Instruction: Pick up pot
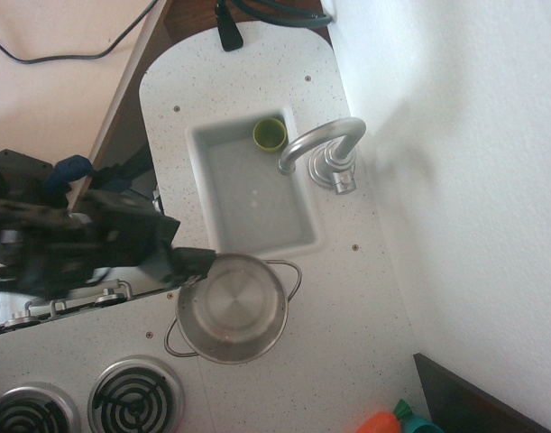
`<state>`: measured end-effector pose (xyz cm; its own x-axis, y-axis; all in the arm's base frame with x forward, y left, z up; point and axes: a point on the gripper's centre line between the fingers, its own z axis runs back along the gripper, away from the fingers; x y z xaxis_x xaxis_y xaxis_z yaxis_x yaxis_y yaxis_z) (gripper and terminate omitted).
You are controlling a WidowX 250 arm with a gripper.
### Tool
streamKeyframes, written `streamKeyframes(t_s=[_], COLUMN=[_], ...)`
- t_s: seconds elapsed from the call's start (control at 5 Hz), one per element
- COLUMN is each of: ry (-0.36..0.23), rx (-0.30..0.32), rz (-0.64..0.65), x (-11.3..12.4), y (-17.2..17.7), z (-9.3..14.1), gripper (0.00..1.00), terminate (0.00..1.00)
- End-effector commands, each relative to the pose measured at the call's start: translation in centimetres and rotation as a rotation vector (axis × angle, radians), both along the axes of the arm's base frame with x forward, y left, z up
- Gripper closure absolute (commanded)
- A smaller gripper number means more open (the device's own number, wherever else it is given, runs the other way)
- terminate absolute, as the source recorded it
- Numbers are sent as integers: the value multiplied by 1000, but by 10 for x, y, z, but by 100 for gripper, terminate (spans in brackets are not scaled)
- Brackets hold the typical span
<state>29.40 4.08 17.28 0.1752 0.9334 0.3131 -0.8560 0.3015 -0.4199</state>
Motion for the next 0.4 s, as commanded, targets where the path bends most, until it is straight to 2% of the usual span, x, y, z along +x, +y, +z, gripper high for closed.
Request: streamKeyframes(t_s=[0.0, 0.2], ry=[230, 232], rx=[58, 122], rz=[-52, -99], x=[4, -2], y=[2, -3], z=[-54, -102], gripper=[0, 0], terminate=[0, 0])
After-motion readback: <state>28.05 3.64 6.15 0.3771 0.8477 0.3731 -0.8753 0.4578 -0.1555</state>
